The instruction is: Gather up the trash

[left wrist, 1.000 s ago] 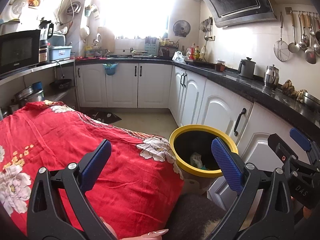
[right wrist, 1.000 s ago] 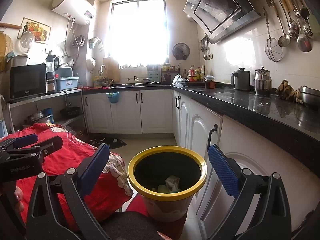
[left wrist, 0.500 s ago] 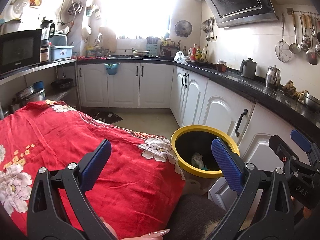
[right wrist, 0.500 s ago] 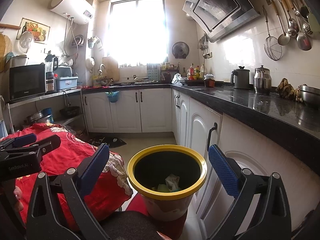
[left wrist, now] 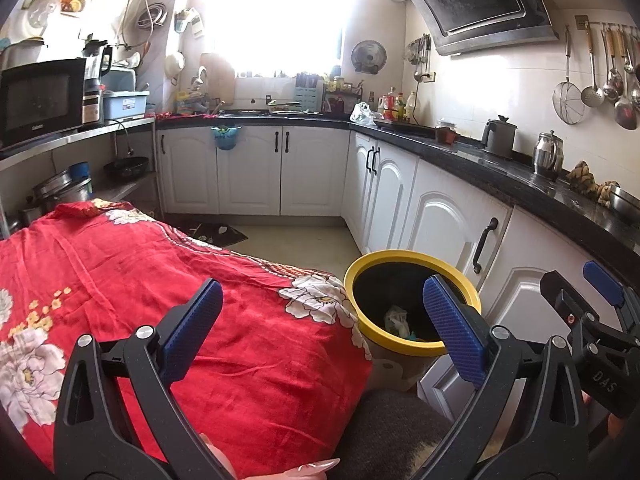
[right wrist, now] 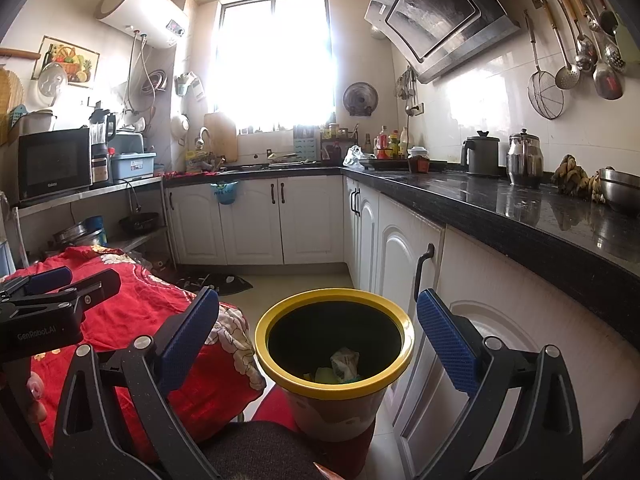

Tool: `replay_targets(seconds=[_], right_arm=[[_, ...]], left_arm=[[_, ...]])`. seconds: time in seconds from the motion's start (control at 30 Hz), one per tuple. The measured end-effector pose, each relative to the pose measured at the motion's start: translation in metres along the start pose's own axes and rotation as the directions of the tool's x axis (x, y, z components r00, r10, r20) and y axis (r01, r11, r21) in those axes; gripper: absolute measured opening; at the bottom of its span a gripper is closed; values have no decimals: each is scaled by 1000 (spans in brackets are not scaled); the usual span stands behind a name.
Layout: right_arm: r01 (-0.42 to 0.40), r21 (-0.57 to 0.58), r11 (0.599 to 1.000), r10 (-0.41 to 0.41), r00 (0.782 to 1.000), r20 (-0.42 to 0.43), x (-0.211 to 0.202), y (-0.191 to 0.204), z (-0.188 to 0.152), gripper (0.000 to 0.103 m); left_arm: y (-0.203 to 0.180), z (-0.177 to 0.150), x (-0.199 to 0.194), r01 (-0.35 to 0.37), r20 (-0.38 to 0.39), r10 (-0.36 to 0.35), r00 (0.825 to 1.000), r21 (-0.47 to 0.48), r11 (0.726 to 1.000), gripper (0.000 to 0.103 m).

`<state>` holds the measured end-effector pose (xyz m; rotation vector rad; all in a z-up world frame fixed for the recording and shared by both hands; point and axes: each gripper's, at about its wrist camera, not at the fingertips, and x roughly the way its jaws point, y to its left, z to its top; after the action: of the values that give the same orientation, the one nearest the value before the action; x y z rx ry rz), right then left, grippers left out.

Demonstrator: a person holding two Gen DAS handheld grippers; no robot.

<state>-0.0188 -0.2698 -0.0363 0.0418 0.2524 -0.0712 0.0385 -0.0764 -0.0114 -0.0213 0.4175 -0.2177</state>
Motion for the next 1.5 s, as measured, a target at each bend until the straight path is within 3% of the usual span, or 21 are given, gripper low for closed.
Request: replay_targets(seconds=[1.2, 1.5], right_arm=[[5, 4, 1000, -5, 1000, -7, 1, 0, -1, 97], [-5, 15, 1000, 6, 999, -51, 6, 3, -7, 97]], left_arm=[[1, -2, 1, -4, -9, 4, 1000, -4, 1000, 92], [6, -4, 3, -2, -26, 2, 1000, -5, 1000, 92]])
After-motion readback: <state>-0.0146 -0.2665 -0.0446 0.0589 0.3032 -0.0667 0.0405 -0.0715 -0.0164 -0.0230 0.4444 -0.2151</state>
